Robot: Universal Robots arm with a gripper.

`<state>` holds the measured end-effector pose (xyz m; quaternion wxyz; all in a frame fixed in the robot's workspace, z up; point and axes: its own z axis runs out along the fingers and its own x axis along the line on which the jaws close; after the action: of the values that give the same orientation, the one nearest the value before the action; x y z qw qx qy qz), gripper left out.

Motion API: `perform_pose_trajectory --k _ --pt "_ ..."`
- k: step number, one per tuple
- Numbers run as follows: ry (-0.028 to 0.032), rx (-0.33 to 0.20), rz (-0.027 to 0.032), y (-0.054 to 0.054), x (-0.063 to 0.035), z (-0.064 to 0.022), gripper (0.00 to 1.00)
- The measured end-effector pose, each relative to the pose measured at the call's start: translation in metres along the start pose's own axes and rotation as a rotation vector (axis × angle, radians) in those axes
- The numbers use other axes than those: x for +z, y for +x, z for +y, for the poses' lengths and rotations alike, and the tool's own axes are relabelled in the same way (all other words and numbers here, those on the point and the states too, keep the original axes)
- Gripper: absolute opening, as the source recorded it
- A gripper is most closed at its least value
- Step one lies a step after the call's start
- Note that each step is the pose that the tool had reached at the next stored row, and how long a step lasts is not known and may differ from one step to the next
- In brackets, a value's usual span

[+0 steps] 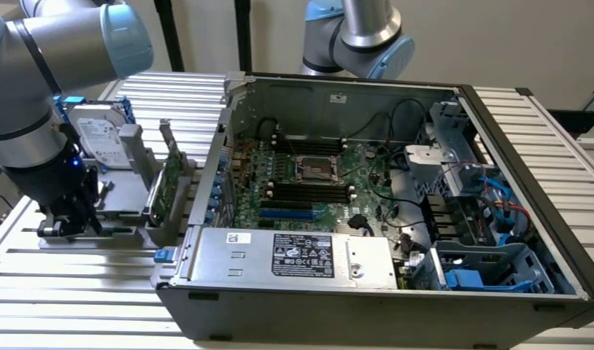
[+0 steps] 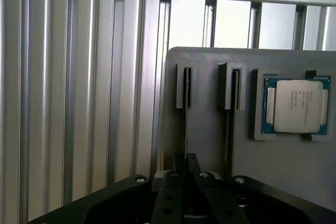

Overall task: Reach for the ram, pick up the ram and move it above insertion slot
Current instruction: 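Pick up the ram and move it above insertion slot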

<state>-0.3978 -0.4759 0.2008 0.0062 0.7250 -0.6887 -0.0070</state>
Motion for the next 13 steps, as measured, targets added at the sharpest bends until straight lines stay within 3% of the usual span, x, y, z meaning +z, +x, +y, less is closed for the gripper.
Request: perform_pose_trajectory --k 13 --pt "0.0001 0.000 -0.0015 -0.0001 -0.0104 0.0002 0.13"
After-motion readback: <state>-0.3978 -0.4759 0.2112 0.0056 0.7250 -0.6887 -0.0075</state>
